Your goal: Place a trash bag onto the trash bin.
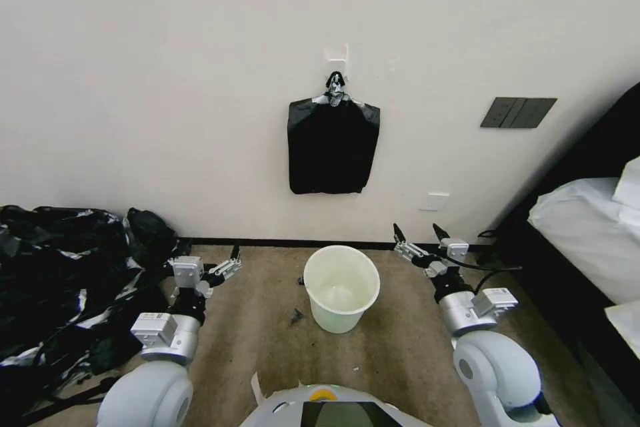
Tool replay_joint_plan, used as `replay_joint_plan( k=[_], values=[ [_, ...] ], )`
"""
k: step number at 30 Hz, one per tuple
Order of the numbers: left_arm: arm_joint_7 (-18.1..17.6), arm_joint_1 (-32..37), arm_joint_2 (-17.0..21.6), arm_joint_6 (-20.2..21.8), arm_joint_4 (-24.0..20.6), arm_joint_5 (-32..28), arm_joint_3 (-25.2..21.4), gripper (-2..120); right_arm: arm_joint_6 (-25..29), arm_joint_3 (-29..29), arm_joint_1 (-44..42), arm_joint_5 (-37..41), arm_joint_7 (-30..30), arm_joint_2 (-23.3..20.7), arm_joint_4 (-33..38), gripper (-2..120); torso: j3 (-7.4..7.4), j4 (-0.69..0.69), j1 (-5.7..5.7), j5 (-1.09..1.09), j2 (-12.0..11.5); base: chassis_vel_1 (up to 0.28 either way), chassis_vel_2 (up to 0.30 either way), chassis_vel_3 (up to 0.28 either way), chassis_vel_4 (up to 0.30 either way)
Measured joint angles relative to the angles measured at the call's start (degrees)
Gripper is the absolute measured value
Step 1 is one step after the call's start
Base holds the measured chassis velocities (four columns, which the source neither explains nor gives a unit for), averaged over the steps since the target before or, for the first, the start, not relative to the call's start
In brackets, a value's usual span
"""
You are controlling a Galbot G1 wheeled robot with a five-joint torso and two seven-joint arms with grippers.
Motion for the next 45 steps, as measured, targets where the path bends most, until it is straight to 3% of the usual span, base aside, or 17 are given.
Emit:
replay_joint_plan(
  k=[4, 7, 8, 10, 15, 16, 18, 21, 22, 27, 34, 45],
  values=[
    [-0.2, 0.3, -0.2, -0.1, 0.1, 0.1, 0.0, 100, 0.7, -1.1, 2.0, 6.3, 2.2, -0.7, -0.4, 100, 0.0, 0.0, 0.0, 0.0, 0.0, 0.0, 0.0, 0.0, 0.0],
    [-0.3, 0.8, -0.3, -0.9, 0.1, 0.4, -0.1, 100, 0.9, -4.3, 7.3, 22.6, 8.9, -2.4, -1.0, 100, 0.0, 0.02, 0.0, 0.0, 0.0, 0.0, 0.0, 0.0, 0.0],
    [-0.3, 0.8, -0.3, -0.9, 0.1, 0.4, -0.1, 100, 0.9, -4.3, 7.3, 22.6, 8.9, -2.4, -1.0, 100, 0.0, 0.02, 0.0, 0.0, 0.0, 0.0, 0.0, 0.0, 0.0],
    [-0.2, 1.1, -0.2, -1.4, 0.1, 0.7, -0.2, 100, 0.4, -6.0, 11.2, 33.1, 12.2, -3.4, -1.5, 100, 0.0, 0.01, 0.0, 0.0, 0.0, 0.0, 0.0, 0.0, 0.0],
    [-0.2, 1.5, -0.1, -1.6, 0.1, 0.8, -0.3, 100, 0.7, -7.9, 15.6, 44.5, 13.9, -4.3, -2.6, 100, 0.0, -0.01, 0.0, 0.01, 0.0, 0.0, 0.0, 0.0, 0.0],
    [-0.2, 1.7, -0.1, -1.8, 0.1, 0.9, -0.3, 100, 0.8, -8.5, 17.5, 48.6, 14.5, -4.4, -3.0, 100, 0.0, -0.01, 0.0, 0.01, 0.0, 0.0, 0.0, 0.0, 0.0],
    [-0.5, 3.0, -0.1, -2.1, 0.1, 0.7, -0.3, 100, 1.3, -10.6, 26.0, 67.0, 17.8, -4.1, -5.5, 100, 0.0, 0.0, 0.0, 0.0, 0.0, 0.0, 0.0, 0.0, 0.0],
    [-0.6, 3.4, -0.1, -2.5, 0.2, 0.7, -0.3, 100, 1.7, -11.3, 29.2, 72.0, 18.9, -3.6, -6.7, 100, 0.01, 0.0, 0.0, 0.01, 0.0, 0.0, 0.0, 0.0, 0.0],
    [-0.6, 4.2, -0.2, -3.4, 0.2, 1.4, -0.3, 100, 2.8, -13.0, 35.2, 77.6, 20.2, -2.6, -9.6, 100, 0.01, 0.01, 0.0, 0.0, 0.0, 0.0, 0.0, 0.0, 0.0],
    [-0.5, 5.1, -0.5, -4.7, 0.2, 2.7, -0.4, 100, 4.5, -17.2, 46.7, 79.9, 21.3, -0.5, -18.0, 100, 0.01, 0.0, 0.0, 0.01, 0.0, 0.0, 0.0, 0.0, 0.0],
    [-0.4, 5.9, -1.4, -6.3, 0.2, 4.4, -0.4, 100, 7.1, -21.7, 56.1, 78.7, 22.1, 2.4, -28.1, 100, 0.01, 0.01, 0.0, 0.0, 0.0, 0.0, 0.0, 0.0, 0.0],
    [-0.3, 6.6, -1.9, -8.1, 0.2, 6.2, -0.3, 100, 7.1, -21.5, 64.5, 73.4, 20.9, 8.3, -37.4, 100, 0.01, 0.0, 0.0, 0.0, 0.0, 0.0, 0.0, 0.0, 0.0]
  ],
)
